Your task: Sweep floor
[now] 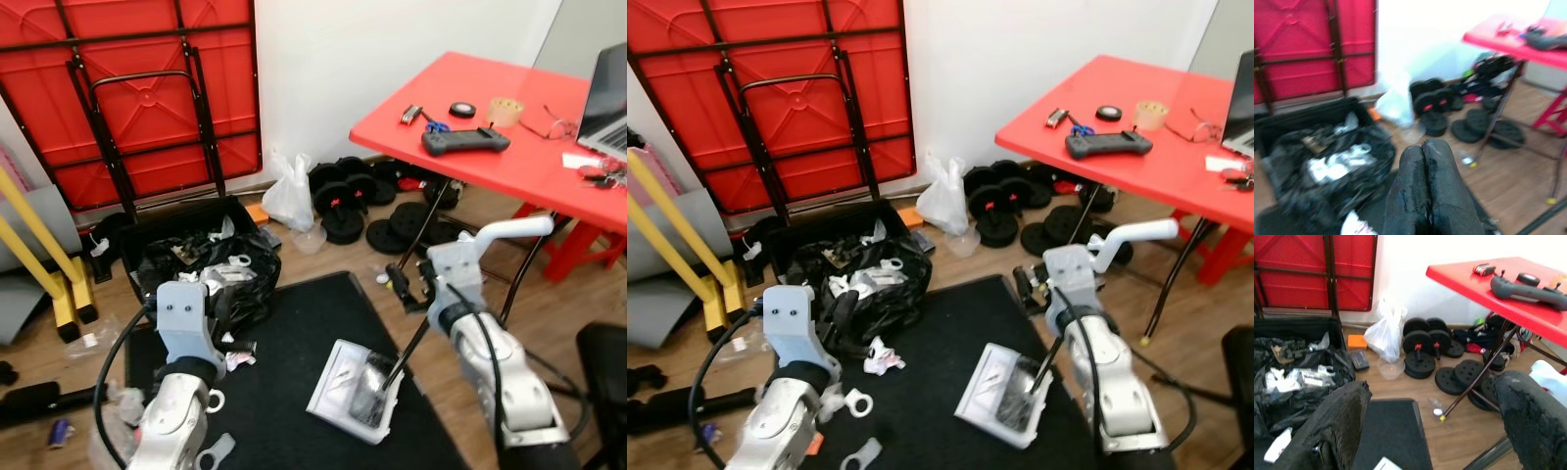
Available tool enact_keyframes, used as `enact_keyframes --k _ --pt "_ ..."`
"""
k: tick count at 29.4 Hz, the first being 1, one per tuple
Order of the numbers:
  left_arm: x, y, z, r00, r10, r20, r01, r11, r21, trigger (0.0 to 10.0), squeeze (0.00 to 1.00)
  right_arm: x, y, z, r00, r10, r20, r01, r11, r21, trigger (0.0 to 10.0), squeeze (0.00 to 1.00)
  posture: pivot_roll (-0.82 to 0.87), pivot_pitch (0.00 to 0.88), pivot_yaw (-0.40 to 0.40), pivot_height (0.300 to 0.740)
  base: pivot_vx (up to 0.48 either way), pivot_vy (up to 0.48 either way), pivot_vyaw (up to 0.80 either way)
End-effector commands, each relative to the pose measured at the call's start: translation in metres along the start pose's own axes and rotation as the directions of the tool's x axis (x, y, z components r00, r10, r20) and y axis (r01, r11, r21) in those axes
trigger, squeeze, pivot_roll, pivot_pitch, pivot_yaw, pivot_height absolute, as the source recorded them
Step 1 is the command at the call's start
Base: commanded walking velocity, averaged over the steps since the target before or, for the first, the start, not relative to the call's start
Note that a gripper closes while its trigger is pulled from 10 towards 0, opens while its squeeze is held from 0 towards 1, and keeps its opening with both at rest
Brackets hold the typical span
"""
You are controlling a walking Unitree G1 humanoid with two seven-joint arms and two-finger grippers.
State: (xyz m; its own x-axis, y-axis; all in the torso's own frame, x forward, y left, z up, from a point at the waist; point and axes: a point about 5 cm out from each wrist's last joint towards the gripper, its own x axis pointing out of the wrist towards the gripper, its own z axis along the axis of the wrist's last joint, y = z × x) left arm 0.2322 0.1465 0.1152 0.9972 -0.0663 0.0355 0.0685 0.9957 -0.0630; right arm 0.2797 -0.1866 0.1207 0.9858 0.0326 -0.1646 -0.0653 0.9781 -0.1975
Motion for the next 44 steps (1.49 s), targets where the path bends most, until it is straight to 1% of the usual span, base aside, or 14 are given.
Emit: enact_keyframes --k 1,3,4,5,8,11,16,21,27,32,37,40,44 --pt "-0.003 0.007 -0.004 0.999 0.035 -0.012 -0.034 0.999 0.027 10.0 0.0 0.0 0.006 0.0 1.0 0.027 0.015 -0.027 1.0 0.012 10.0 0.0 -0.21 0.0 -0.051 0.74 0.0 0.0 -0.8" --pt "0.0 0.008 -0.004 0.999 0.043 -0.008 -0.042 0.997 0.068 10.0 0.0 0.0 0.009 -0.001 0.998 0.051 0.021 -0.051 0.999 0.008 10.0 0.0 -0.21 0.0 -0.05 0.74 0.0 0.0 0.0" --pt "0.0 0.008 -0.004 0.999 0.043 -0.008 -0.042 0.997 0.068 10.0 0.0 0.0 0.009 -0.001 0.998 0.051 0.021 -0.051 0.999 0.008 10.0 0.0 -0.21 0.0 -0.05 0.74 0.0 0.0 0.0" --pt "0.0 0.009 -0.005 0.999 0.046 -0.006 -0.045 0.995 0.085 10.0 0.0 0.0 0.009 -0.001 0.998 0.059 0.021 -0.059 0.998 0.009 10.0 0.0 -0.2 0.0 -0.049 0.74 0.0 0.0 0.0" --pt "0.001 0.009 -0.005 0.999 0.047 -0.004 -0.047 0.994 0.095 10.0 0.0 0.001 0.01 -0.002 0.998 0.064 0.021 -0.064 0.998 0.011 10.0 0.0 -0.2 0.0 -0.048 0.74 0.0 0.0 0.0" --pt "0.002 0.009 -0.005 0.999 0.05 0.004 -0.05 0.993 0.109 10.0 0.0 0.002 0.012 -0.003 0.996 0.083 0.02 -0.083 0.996 0.035 10.0 0.0 -0.2 0.0 -0.043 0.74 0.0 0.0 -0.8" --pt "0.003 0.009 -0.005 0.999 0.052 0.012 -0.053 0.992 0.116 10.0 0.0 0.002 0.013 -0.002 0.995 0.092 0.026 -0.093 0.995 0.037 10.0 0.0 -0.21 0.0 -0.04 0.74 0.0 0.0 -0.8" --pt "0.006 0.011 -0.002 0.998 0.057 0.035 -0.061 0.991 0.119 10.0 0.0 0.004 0.014 0.002 0.994 0.095 0.055 -0.097 0.995 0.027 10.0 0.0 -0.2 0.0 -0.039 0.74 0.0 0.0 0.0" --pt "0.007 0.011 -0.002 0.997 0.059 0.042 -0.063 0.99 0.122 10.0 0.0 0.005 0.016 0.002 0.992 0.11 0.057 -0.112 0.993 0.037 10.0 0.0 -0.2 0.0 -0.038 0.74 0.0 0.0 -0.8" --pt "0.007 0.01 -0.002 0.997 0.056 0.048 -0.061 0.99 0.123 10.0 0.0 0.006 0.017 0.004 0.989 0.128 0.07 -0.13 0.991 0.029 10.0 0.0 -0.21 0.0 -0.033 0.74 0.0 0.0 -0.64" --pt "0.008 0.009 -0.002 0.997 0.053 0.052 -0.059 0.991 0.122 10.0 0.0 0.005 0.02 0.007 0.982 0.164 0.092 -0.167 0.986 0.023 10.0 0.0 -0.21 0.0 -0.03 0.74 0.0 0.0 0.0" --pt "0.008 0.009 -0.001 0.997 0.052 0.057 -0.059 0.991 0.121 10.0 0.0 0.003 0.026 0.01 0.966 0.229 0.119 -0.228 0.974 -0.02 10.0 0.0 -0.21 0.0 -0.027 0.74 0.0 0.0 0.0" --pt "0.009 0.01 0.0 0.997 0.055 0.061 -0.062 0.991 0.121 10.0 0.0 0.001 0.029 0.012 0.957 0.26 0.132 -0.258 0.966 -0.031 10.0 0.0 -0.21 0.0 -0.027 0.74 0.0 0.0 0.0"
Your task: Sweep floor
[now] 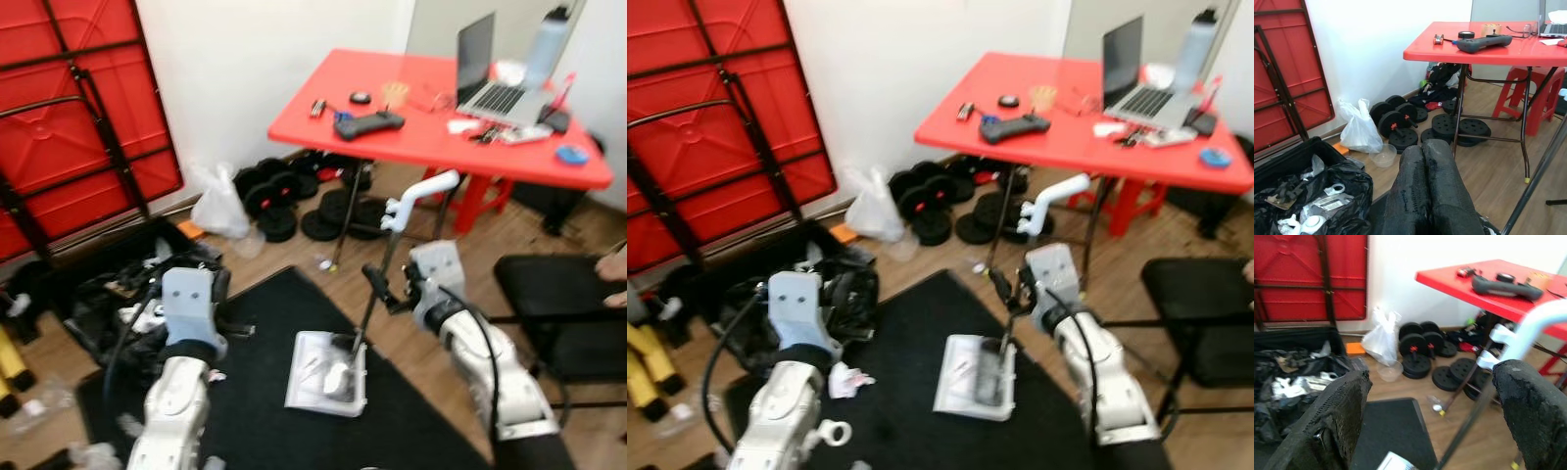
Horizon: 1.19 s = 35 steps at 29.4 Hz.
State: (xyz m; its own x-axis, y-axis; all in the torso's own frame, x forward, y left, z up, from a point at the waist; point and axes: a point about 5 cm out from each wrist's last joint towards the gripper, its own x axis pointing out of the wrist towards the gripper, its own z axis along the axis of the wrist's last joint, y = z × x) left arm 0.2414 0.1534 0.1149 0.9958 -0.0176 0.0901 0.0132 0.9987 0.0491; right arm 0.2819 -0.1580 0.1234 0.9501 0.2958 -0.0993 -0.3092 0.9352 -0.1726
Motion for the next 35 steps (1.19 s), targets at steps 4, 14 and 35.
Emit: enact_keyframes --k 4,14,35 --pt "0.0006 0.0021 -0.0003 1.0 0.01 0.004 -0.01 1.0 0.009 10.0 0.0 -0.0008 0.0016 0.0032 1.0 0.016 0.024 -0.016 1.0 -0.007 10.0 0.0 -0.22 0.0 -0.025 0.74 0.0 0.0 0.0" --pt "0.001 0.0016 0.0 1.0 -0.003 0.009 0.003 1.0 0.011 10.0 0.0 -0.0029 0.0041 0.0033 0.997 0.069 0.032 -0.069 0.998 -0.013 10.0 0.0 -0.22 0.0 -0.021 0.74 0.26 0.0 0.31" --pt "-0.0006 0.0004 0.0002 1.0 -0.027 0.014 0.027 0.999 -0.017 10.0 0.0 -0.0028 0.0046 0.0049 0.998 0.057 0.037 -0.056 0.998 -0.02 10.0 0.0 -0.22 0.0 -0.017 0.74 0.28 0.0 0.0"
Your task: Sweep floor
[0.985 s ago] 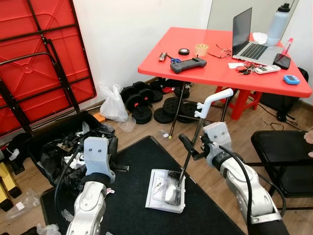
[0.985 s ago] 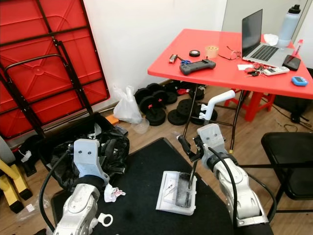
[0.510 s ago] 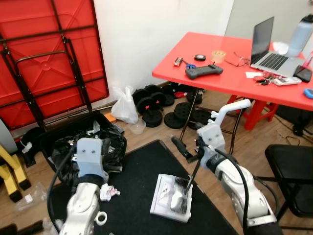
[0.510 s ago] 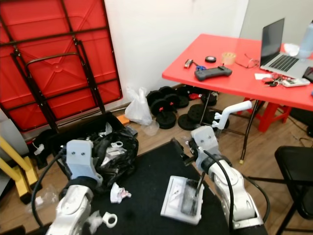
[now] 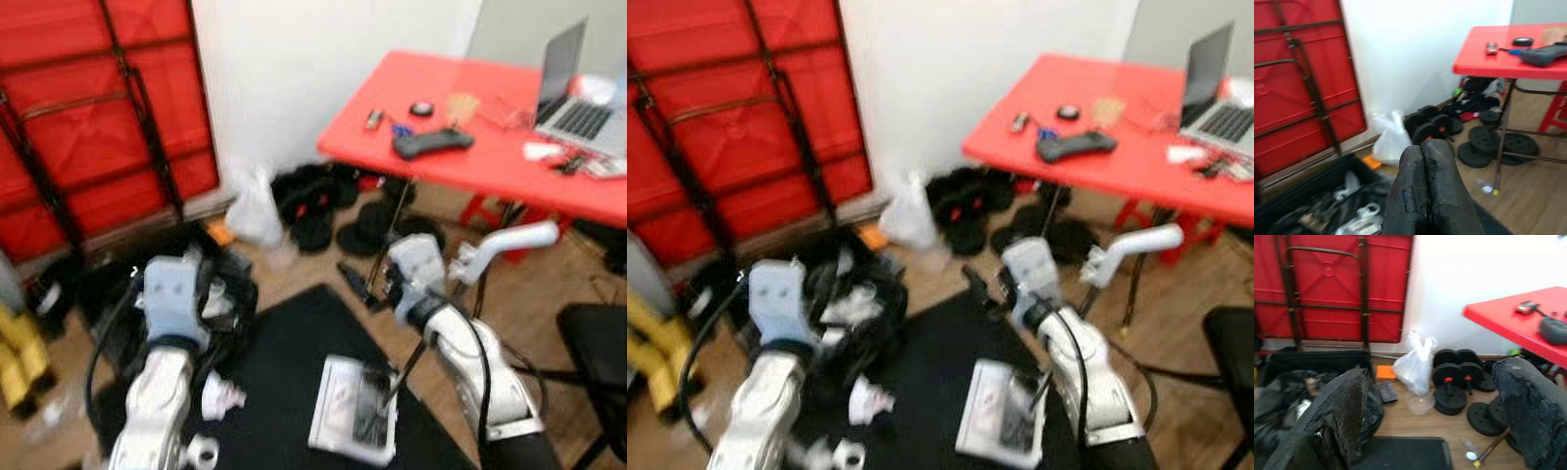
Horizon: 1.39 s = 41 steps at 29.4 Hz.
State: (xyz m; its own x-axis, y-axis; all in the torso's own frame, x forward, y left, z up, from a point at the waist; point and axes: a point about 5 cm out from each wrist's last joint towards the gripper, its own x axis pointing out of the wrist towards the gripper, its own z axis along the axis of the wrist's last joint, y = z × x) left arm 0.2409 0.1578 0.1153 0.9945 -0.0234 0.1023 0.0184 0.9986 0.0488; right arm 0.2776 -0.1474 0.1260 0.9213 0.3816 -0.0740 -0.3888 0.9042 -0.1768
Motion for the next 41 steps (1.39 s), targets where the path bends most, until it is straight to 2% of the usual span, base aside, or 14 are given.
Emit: enact_keyframes --k 1,10,13,15,18,31,33,35,37,40,41 --pt "-0.001 -0.005 0.001 0.999 -0.034 0.004 0.034 0.998 -0.044 10.0 0.0 0.0 -0.006 0.002 0.998 -0.054 -0.015 0.053 0.998 -0.033 10.0 0.0 -0.22 0.0 -0.017 0.74 0.0 0.0 0.0" --pt "-0.002 -0.007 0.001 0.999 -0.049 0.006 0.049 0.997 -0.059 10.0 0.0 0.005 -0.014 0.007 0.991 -0.132 -0.006 0.131 0.989 -0.06 10.0 0.0 -0.22 0.0 -0.018 0.71 0.0 0.0 0.0" --pt "-0.002 -0.007 0.001 0.999 -0.053 0.006 0.053 0.997 -0.06 10.0 0.0 0.005 -0.014 0.008 0.992 -0.125 -0.001 0.124 0.99 -0.06 10.0 0.0 -0.22 0.0 -0.018 0.705 0.0 0.0 0.0" --pt "-0.002 -0.007 0.0 0.998 -0.06 0.003 0.06 0.997 -0.058 10.0 0.0 0.005 -0.008 0.01 0.998 -0.057 0.007 0.057 0.995 -0.076 10.0 0.0 -0.22 0.0 -0.013 0.695 0.0 0.0 0.0" --pt "-0.001 -0.007 -0.001 0.998 -0.062 -0.002 0.062 0.997 -0.055 10.0 0.0 0.004 -0.004 0.009 1.0 -0.018 -0.001 0.018 0.997 -0.074 10.0 0.0 -0.22 0.0 -0.008 0.685 0.0 0.0 0.0" --pt "0.0 -0.007 -0.001 0.998 -0.067 -0.003 0.067 0.996 -0.052 10.0 0.0 0.003 -0.007 0.001 0.997 -0.037 -0.062 0.033 0.997 -0.066 10.0 0.0 -0.22 0.0 -0.011 0.65 0.0 0.0 0.0" --pt "0.0 -0.007 -0.001 0.998 -0.066 -0.006 0.065 0.996 -0.052 10.0 0.0 0.003 -0.009 0.0 0.996 -0.046 -0.072 0.041 0.997 -0.07 10.0 0.0 -0.22 0.0 -0.011 0.645 0.0 0.0 0.0" --pt "0.001 -0.007 -0.002 0.998 -0.066 -0.011 0.066 0.997 -0.044 10.0 0.0 0.003 -0.02 -0.005 0.988 -0.111 -0.108 0.098 0.988 -0.117 10.0 0.0 -0.22 0.0 -0.01 0.635 0.0 0.0 0.0" --pt "0.001 -0.007 -0.002 0.998 -0.066 -0.011 0.066 0.997 -0.044 10.0 0.0 0.003 -0.02 -0.005 0.988 -0.111 -0.108 0.098 0.988 -0.117 10.0 0.0 -0.22 0.0 -0.01 0.635 0.0 0.0 0.0" --pt "0.0 -0.007 -0.002 0.998 -0.067 -0.01 0.067 0.997 -0.038 10.0 0.0 0.0 -0.038 -0.013 0.96 -0.232 -0.154 0.206 0.964 -0.168 10.0 0.0 -0.22 0.0 -0.01 0.62 0.0 0.0 0.0" --pt "0.0 -0.007 -0.002 0.998 -0.067 -0.01 0.067 0.997 -0.038 10.0 0.0 0.0 -0.038 -0.013 0.96 -0.232 -0.154 0.206 0.964 -0.168 10.0 0.0 -0.22 0.0 -0.01 0.62 0.0 0.0 0.0"
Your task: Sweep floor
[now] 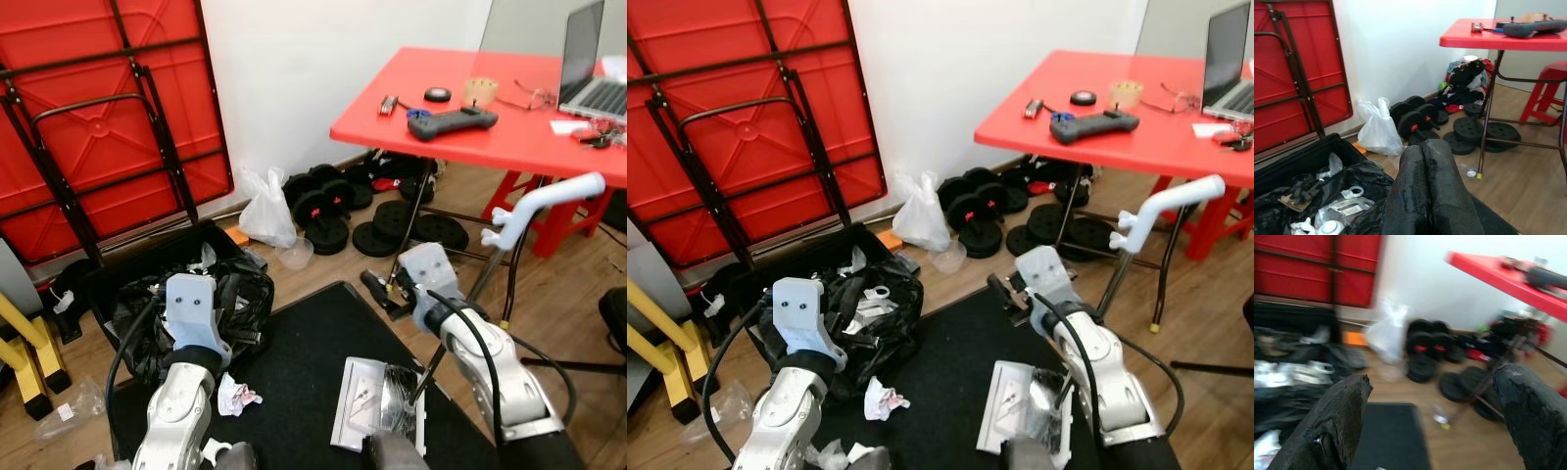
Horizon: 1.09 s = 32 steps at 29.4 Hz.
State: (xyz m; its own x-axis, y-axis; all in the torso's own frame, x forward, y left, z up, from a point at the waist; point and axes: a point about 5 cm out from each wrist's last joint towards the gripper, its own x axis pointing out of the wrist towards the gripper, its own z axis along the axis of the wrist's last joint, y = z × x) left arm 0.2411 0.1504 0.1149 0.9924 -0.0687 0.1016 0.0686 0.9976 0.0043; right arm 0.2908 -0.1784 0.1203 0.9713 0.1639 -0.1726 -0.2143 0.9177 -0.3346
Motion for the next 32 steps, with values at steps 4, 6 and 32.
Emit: enact_keyframes --k 4,6,32 --pt "-0.001 0.0 -0.001 1.0 -0.021 -0.011 0.022 1.0 0.013 10.0 0.0 0.001 -0.013 -0.006 0.996 -0.082 -0.045 0.081 0.997 -0.014 10.0 0.0 -0.21 0.0 -0.011 0.605 0.0 0.0 0.0" --pt "-0.002 0.0 -0.001 1.0 -0.024 -0.009 0.024 1.0 0.016 10.0 0.0 0.0 -0.018 -0.01 0.991 -0.121 -0.062 0.12 0.993 -0.022 10.0 0.0 -0.21 0.0 -0.011 0.595 0.0 0.0 0.0" --pt "-0.01 -0.004 0.003 0.998 -0.057 -0.002 0.057 0.998 0.011 10.0 0.0 -0.021 -0.073 -0.053 0.846 -0.472 -0.246 0.47 0.88 -0.071 10.0 0.0 -0.21 0.0 -0.01 0.515 0.0 0.0 0.0"
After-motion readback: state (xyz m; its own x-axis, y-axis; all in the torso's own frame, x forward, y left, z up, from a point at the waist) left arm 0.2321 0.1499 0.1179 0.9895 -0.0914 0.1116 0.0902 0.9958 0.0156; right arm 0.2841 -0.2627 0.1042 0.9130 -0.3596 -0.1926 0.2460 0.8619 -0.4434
